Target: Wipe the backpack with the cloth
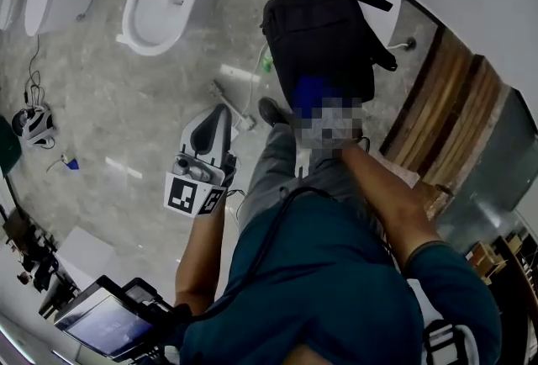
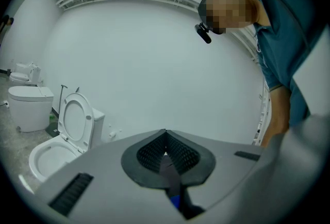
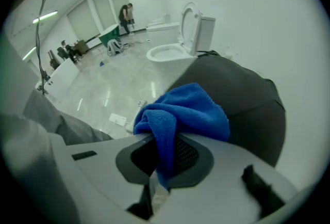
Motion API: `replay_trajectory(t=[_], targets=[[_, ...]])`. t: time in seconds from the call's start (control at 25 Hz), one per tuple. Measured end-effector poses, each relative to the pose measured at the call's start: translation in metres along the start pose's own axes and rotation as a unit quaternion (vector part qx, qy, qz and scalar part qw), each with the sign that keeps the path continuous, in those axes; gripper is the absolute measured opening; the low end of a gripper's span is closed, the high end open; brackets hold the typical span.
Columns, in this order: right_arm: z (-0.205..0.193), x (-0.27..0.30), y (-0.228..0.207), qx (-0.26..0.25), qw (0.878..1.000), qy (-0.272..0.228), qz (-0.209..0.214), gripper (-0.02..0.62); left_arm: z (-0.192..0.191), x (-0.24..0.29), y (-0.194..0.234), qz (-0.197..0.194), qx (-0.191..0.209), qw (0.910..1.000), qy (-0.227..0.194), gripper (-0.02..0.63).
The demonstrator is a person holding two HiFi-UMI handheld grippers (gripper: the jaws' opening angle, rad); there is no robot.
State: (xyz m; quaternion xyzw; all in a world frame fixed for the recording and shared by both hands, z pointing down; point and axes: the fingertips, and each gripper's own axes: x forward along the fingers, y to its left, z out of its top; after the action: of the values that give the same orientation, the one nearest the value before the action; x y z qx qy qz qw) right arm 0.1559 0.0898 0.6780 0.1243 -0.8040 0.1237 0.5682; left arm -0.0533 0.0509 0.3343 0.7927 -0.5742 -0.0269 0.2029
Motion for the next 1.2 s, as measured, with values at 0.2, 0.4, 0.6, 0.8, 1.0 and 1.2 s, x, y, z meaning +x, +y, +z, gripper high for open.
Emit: replay_trajectory(t=[0.2,0.4,0.6,0.8,1.0,1.2], targets=[[0.030,0.020,0.041,-0.009,0.998,-0.004,0.058,0.026,-0.001,-0.003,0.002,0.005,0.000,1.0000,0.005,0.005],[-0.037,-0.003,-0.001,0.029,0.999,0.022,0.032,0.026,-0.006,-0.009,0.003,0.009,-0.006,0.9999,0.001,0.005],[-0.163,-0.028,-0.071,0.261,0.959,0.105,-0.038,0.026,-0.011,-0.014,0.001,0.008,-0.011,0.9999,0.005,0.005],[-0.103,0.008,0.007,0.243,0.961,0.088,0.101,0.026,-0.017,-0.013,-0.003,-0.001,-0.016,0.9997,0.018,0.005],[-0.021,0.059,0.091,0.158,0.971,0.045,0.175,0.026,-0.030,0.002,-0.009,-0.022,-0.010,0.9990,0.038,0.005],[-0.023,0.052,0.086,0.192,0.965,0.045,0.174,0.026,-0.029,0.012,-0.017,-0.034,-0.004,0.9985,0.043,0.005]])
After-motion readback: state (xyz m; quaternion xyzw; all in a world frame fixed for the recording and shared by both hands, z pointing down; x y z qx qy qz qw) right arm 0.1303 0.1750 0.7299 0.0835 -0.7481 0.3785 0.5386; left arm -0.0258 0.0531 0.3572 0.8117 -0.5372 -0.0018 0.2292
